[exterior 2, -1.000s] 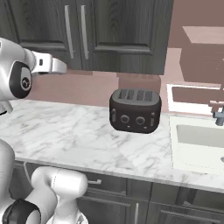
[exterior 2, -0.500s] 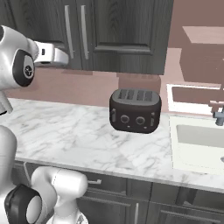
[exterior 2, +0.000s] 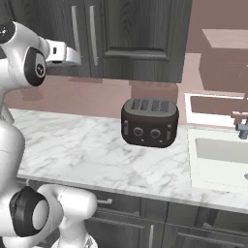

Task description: Open the cabinet, pick the kettle from the cabinet, and place it in the sink.

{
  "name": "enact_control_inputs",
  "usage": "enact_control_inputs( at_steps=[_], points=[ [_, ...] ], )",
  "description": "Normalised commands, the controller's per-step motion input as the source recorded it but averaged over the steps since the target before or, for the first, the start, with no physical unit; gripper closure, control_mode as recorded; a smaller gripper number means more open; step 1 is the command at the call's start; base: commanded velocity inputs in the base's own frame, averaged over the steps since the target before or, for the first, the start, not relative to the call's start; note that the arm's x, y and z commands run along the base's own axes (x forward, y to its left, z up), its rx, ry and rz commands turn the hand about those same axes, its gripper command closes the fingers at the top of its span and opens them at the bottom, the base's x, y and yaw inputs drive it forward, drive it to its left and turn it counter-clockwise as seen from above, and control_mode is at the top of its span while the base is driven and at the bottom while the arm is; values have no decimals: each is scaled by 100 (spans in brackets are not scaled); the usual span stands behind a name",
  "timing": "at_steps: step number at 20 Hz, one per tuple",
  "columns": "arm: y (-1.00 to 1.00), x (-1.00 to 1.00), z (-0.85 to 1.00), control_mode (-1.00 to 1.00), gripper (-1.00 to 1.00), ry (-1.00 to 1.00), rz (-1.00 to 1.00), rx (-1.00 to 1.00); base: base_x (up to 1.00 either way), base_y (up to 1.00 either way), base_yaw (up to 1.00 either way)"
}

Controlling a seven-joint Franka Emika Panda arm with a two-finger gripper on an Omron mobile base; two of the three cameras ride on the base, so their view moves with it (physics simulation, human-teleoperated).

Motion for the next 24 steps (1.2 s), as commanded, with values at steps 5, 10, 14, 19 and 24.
enact_control_inputs(
  at_steps=[5,10,14,19,24],
  points=[
    [0,46,0,-100,-100,0,0,0,0,0,0],
    [0,49,0,-100,-100,0,0,0,0,0,0],
    [0,46,0,-100,-100,0,0,0,0,0,0],
    [0,46,3,-100,-100,0,0,0,0,0,0],
    [1,44,10,-100,-100,-2,0,-1,0,0,0]
  ],
)
